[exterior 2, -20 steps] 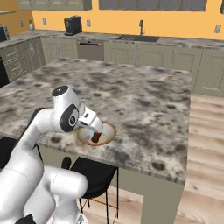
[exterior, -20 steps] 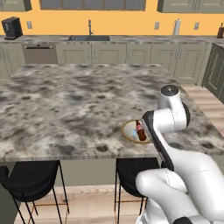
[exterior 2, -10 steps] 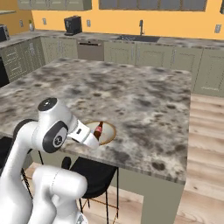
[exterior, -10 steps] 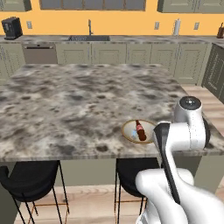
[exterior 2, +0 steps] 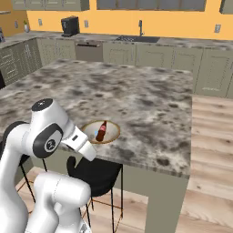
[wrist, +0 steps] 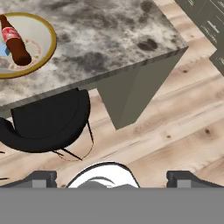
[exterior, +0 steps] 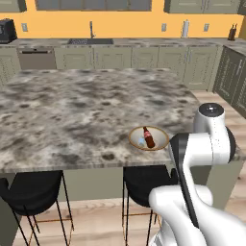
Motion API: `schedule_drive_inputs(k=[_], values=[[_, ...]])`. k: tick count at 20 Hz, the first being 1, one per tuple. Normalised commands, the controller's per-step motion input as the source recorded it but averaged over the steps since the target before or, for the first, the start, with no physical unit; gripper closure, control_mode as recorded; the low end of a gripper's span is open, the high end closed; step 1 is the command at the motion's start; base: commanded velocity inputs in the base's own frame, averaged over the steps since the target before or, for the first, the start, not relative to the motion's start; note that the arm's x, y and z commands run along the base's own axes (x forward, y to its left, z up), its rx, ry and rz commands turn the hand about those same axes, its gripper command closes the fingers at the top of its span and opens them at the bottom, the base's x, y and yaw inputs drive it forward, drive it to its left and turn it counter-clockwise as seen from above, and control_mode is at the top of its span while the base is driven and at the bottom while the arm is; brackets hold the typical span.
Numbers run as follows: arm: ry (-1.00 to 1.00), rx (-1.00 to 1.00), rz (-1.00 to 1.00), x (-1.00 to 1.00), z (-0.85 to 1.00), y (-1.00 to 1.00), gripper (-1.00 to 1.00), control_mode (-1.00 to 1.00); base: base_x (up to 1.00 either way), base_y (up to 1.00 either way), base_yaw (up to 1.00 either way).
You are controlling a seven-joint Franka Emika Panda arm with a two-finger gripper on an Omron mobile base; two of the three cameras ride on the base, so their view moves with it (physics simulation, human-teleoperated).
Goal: Open the fridge, grab two sodas, and place both sodas inside the bowl with ice on the dining counter.
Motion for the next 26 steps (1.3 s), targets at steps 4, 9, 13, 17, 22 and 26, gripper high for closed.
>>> schedule_drive_inputs(k=[4,9,13,17,22,26], values=[[0.0,0.0,0.0,0.0,0.0,0.0,-1.0,1.0,-0.72,-0.28,-0.4],[0.0,0.0,0.0,0.0,0.0,0.0,-1.0,1.0,-0.28,-0.75,-0.38],[0.0,0.0,0.0,0.0,0.0,0.0,-1.0,1.0,0.03,-1.0,-0.22],[0.0,0.0,0.0,0.0,0.0,0.0,-1.0,1.0,0.33,-0.95,-0.05],[0.0,0.0,0.0,0.0,0.0,0.0,-1.0,1.0,0.6,-0.77,-0.03],[0.0,0.0,0.0,0.0,0.0,0.0,-1.0,1.0,0.99,-0.29,-0.17]])
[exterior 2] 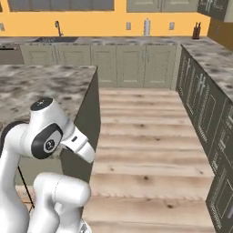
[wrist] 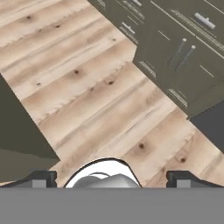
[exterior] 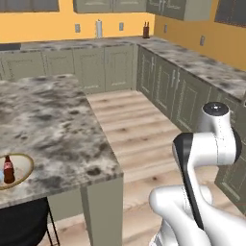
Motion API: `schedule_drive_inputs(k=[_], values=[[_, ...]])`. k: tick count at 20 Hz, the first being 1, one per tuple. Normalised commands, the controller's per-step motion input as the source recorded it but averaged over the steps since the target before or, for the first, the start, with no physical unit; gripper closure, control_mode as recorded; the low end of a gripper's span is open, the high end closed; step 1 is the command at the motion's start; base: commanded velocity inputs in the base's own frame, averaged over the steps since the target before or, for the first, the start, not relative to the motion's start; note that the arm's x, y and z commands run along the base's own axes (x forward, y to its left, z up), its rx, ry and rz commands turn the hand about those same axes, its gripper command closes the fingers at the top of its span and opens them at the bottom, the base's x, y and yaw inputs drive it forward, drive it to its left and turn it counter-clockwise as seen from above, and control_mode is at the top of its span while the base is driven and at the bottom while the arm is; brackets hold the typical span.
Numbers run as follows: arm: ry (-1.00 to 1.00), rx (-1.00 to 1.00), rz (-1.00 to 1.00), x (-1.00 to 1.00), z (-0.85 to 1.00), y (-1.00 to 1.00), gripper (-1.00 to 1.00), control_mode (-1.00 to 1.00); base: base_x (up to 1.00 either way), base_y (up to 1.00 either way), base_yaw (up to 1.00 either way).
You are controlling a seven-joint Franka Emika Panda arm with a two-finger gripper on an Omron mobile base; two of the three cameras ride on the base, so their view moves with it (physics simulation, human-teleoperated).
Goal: Open the fridge, grab two sodas, and place both sodas inside the bowl with ice on the dining counter.
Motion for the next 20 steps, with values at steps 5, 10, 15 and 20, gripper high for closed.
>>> schedule_drive_inputs(k=[5,10,15,20], values=[[0.0,0.0,0.0,0.0,0.0,0.0,-1.0,1.0,0.9,-0.27,-0.31],[0.0,0.0,0.0,0.0,0.0,0.0,-1.0,1.0,0.41,-0.26,-0.56],[0.0,0.0,0.0,0.0,0.0,0.0,-1.0,1.0,0.08,-0.32,-0.63],[0.0,0.0,0.0,0.0,0.0,0.0,-1.0,1.0,0.0,-0.46,-0.62]])
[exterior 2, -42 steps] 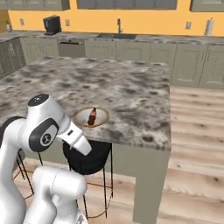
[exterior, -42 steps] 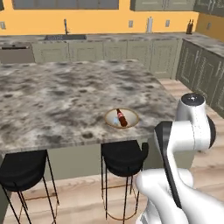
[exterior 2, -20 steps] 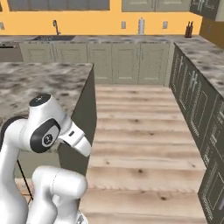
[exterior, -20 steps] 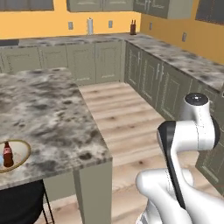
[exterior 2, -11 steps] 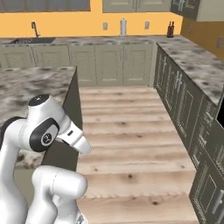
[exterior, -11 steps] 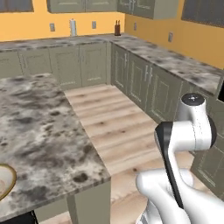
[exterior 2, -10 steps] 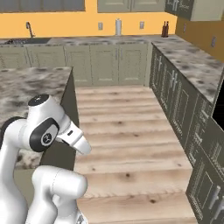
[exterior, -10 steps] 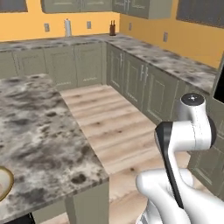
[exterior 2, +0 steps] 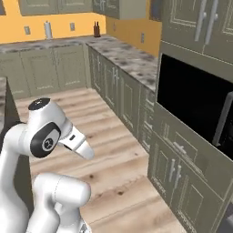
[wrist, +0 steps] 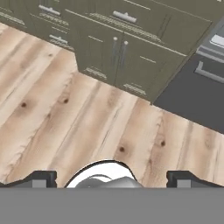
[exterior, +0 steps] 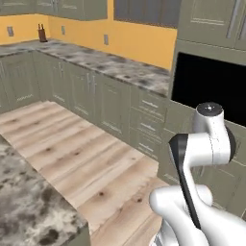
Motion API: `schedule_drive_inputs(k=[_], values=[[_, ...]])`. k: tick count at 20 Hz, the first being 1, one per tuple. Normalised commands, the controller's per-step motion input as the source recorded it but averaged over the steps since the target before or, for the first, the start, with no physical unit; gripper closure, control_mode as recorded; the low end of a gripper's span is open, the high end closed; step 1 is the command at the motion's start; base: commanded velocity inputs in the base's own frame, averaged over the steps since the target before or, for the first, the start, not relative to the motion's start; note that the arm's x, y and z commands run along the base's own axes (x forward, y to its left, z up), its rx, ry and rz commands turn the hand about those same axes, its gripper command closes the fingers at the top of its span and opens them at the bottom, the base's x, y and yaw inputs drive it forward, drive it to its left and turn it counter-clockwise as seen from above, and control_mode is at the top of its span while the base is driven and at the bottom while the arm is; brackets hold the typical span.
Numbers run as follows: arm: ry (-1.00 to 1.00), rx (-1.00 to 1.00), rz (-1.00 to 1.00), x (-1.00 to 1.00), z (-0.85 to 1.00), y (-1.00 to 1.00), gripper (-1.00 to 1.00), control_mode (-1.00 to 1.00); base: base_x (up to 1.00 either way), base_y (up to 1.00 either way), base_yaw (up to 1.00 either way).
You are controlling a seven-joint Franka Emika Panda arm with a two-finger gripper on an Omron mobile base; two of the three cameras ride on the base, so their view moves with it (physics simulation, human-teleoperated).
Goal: Open the fridge, grab two sodas, and place both sodas inside the bowl with ice on the dining counter.
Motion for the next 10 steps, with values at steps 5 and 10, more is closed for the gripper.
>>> schedule_drive_inputs(k=[5,10], values=[[0.0,0.0,0.0,0.0,0.0,0.0,-1.0,1.0,0.0,-0.51,-0.62],[0.0,0.0,0.0,0.0,0.0,0.0,-1.0,1.0,0.0,-0.55,-0.6]])
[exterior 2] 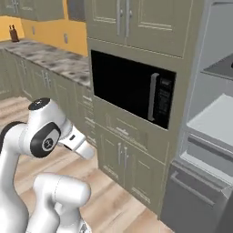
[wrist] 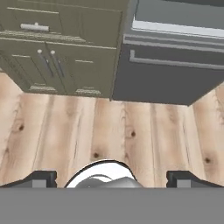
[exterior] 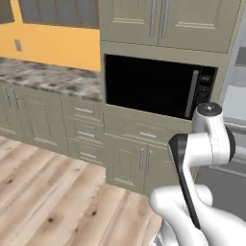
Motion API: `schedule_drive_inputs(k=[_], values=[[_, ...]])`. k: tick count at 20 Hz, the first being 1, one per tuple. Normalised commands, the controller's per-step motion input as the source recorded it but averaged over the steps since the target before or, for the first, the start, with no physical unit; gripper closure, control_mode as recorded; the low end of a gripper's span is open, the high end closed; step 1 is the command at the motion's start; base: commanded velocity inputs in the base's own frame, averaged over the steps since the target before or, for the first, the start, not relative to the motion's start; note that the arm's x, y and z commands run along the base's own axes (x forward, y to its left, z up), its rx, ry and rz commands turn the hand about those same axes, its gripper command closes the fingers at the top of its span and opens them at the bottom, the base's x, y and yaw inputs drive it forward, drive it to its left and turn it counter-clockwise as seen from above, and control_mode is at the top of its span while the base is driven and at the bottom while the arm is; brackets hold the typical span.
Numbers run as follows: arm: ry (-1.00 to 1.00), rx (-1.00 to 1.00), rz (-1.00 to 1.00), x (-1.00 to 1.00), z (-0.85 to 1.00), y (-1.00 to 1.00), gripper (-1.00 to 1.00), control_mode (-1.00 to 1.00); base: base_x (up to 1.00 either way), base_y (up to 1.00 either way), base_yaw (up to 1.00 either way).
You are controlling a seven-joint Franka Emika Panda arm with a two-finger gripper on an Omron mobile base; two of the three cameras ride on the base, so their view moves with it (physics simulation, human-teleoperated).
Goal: Open the fridge, grab two sodas, and place both sodas inside the bowl with ice on the dining counter.
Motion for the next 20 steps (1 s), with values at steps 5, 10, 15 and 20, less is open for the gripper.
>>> schedule_drive_inputs(k=[5,10,15,20], values=[[0.0,0.0,0.0,0.0,0.0,0.0,-1.0,1.0,0.07,-0.55,-0.59],[0.0,0.0,0.0,0.0,0.0,0.0,-1.0,1.0,0.28,-0.52,-0.53],[0.0,0.0,0.0,0.0,0.0,0.0,-1.0,1.0,0.75,-0.26,-0.44],[0.0,0.0,0.0,0.0,0.0,0.0,-1.0,1.0,0.66,0.16,-0.4]])
